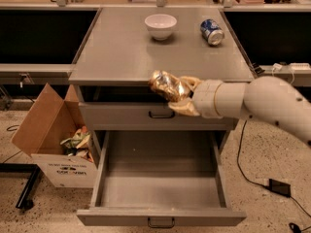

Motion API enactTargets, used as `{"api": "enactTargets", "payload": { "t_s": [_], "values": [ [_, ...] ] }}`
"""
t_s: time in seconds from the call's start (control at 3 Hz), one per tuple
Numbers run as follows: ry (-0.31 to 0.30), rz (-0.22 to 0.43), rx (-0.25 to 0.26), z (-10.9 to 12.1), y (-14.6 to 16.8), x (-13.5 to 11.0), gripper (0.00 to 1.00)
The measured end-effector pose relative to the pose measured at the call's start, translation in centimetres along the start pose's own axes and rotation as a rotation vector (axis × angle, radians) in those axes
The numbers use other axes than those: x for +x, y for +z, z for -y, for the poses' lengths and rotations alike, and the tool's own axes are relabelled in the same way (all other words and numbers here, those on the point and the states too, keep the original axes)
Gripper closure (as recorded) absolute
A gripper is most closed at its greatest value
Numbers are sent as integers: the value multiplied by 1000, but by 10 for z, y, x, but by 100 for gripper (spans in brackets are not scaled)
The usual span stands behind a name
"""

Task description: Pick orange can from middle drawer and place on counter

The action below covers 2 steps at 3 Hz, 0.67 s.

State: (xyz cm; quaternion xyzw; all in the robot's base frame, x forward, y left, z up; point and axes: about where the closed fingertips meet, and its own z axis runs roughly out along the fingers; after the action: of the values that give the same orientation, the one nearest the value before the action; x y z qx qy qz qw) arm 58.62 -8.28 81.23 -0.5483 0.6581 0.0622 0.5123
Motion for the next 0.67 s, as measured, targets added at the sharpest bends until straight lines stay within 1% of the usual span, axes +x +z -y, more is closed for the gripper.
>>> {"api": "enactTargets", "payload": {
  "t_s": [0.33,0.67],
  "values": [
    [26,12,49,51,-17,-14,100],
    [103,40,67,99,-24,-17,100]
  ]
}}
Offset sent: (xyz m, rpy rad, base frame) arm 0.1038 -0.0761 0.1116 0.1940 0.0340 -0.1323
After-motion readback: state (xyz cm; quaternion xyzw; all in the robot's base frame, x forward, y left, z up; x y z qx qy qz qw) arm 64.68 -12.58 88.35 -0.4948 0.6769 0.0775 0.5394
